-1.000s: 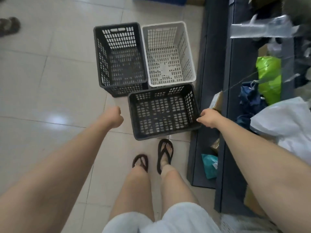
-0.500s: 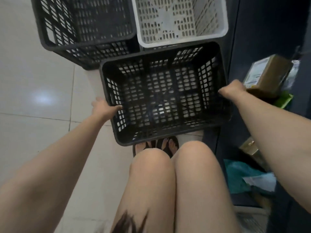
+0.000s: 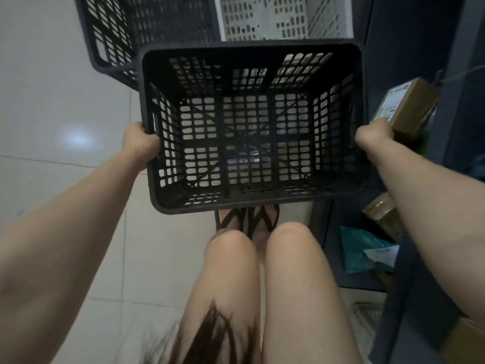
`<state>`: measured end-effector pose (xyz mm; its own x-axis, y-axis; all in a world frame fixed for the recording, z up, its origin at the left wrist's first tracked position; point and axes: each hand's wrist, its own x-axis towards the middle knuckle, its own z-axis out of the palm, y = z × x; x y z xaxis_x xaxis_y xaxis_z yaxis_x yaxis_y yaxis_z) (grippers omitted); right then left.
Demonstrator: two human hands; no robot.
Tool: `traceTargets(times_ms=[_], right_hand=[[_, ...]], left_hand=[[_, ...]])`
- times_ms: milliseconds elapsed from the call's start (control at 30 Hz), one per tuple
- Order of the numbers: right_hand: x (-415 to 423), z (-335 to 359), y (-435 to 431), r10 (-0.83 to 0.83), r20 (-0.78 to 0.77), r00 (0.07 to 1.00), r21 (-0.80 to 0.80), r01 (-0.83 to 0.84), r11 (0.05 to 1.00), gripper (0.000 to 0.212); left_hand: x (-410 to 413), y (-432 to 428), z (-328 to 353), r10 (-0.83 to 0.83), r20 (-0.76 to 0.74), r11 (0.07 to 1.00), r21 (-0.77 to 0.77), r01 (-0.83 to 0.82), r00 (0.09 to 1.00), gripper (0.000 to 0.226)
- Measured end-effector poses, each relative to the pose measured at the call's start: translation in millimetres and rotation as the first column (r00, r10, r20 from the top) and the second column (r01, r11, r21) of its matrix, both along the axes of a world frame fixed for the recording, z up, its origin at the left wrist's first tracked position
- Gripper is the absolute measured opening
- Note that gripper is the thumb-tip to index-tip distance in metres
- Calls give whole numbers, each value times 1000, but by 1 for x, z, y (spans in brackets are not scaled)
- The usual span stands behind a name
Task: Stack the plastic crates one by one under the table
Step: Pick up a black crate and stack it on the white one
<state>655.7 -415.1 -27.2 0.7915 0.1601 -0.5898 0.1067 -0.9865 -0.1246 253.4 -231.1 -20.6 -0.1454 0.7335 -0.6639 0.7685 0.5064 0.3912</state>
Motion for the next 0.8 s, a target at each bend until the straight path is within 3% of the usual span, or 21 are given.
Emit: traceTargets(times_ms=[367, 567, 800], right_hand=[[-44, 276, -30, -86, -39, 996, 139, 90, 986, 39], [-71, 367, -58, -147, -22, 989, 187, 148, 971, 47], [-165, 444, -140, -233, 201, 951, 219, 188, 957, 48]], left_hand=[[-21, 15, 286, 4, -13, 977, 214, -1, 1000, 26], [-29, 24, 359, -166, 4, 937, 314, 156, 986, 19], [-49, 28, 431, -427, 115, 836, 429, 343, 897, 20]])
